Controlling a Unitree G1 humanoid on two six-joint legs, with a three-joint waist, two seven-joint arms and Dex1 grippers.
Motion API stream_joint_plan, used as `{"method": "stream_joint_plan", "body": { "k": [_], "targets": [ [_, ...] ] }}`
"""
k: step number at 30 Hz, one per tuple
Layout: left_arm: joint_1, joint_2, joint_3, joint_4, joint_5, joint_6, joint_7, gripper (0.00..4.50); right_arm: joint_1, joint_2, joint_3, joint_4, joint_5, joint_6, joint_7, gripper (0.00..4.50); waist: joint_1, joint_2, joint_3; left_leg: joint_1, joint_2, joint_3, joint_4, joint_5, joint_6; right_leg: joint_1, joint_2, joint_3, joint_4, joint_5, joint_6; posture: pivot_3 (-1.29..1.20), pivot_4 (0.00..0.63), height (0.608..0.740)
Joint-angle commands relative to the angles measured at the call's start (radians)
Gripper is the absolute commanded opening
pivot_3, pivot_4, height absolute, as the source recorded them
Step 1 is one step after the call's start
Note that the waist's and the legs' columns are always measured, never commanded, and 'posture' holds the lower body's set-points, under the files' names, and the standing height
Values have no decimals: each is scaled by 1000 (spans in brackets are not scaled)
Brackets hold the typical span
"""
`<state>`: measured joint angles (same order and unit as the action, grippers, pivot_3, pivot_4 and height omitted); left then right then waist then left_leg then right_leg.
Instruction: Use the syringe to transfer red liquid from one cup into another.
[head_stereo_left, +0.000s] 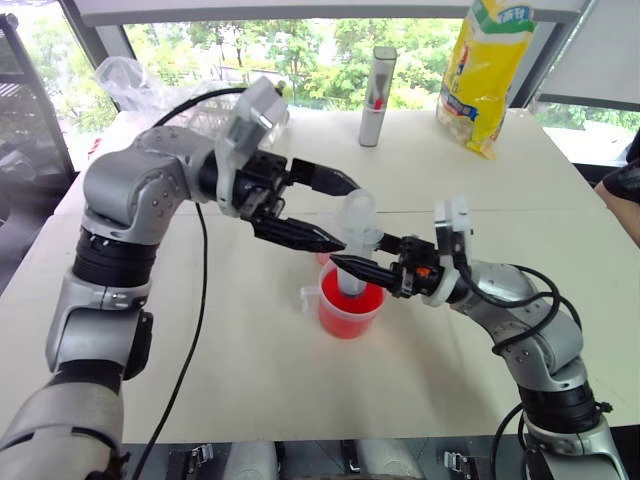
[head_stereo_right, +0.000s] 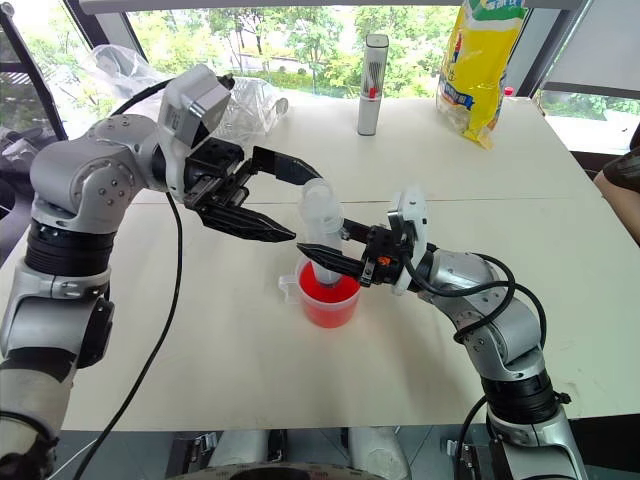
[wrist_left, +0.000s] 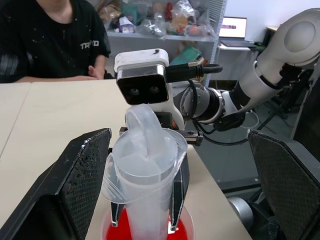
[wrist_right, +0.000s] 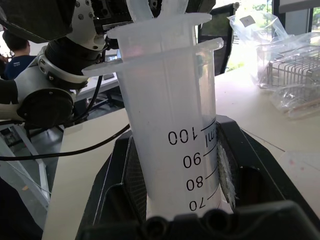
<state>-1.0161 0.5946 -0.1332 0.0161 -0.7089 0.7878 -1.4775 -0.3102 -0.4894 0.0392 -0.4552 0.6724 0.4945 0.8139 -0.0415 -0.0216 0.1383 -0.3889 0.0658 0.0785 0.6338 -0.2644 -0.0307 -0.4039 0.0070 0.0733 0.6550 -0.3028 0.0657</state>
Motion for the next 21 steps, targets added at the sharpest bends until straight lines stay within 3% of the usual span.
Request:
{"method": "stream_joint_plan", "body": {
  "k": [1,11,14,21],
  "targets": [
    [-3,9,7,-37,-18,13,-14,4500,-3,3,0,-26,2,-18,9,1505,0,0,0,0,0,0,0,0,0,0,0,0,0,0,0,0,150,740],
    [0,2,-18,-46,-9,13,-50,4500,-6,-2,8,-24,-8,-20,16,1505,0,0,0,0,0,0,0,0,0,0,0,0,0,0,0,0,150,740],
    [-2,-7,-37,-36,-1,6,-68,3718,-7,-1,9,-25,-9,-18,16,1505,1,0,0,0,0,0,0,0,0,0,0,0,0,0,0,0,150,740],
    [-4,-19,-60,-18,13,-7,-90,227,-6,0,8,-25,-17,-20,22,1505,0,0,0,0,0,0,0,0,0,0,0,0,0,0,0,0,150,740]
  ]
}}
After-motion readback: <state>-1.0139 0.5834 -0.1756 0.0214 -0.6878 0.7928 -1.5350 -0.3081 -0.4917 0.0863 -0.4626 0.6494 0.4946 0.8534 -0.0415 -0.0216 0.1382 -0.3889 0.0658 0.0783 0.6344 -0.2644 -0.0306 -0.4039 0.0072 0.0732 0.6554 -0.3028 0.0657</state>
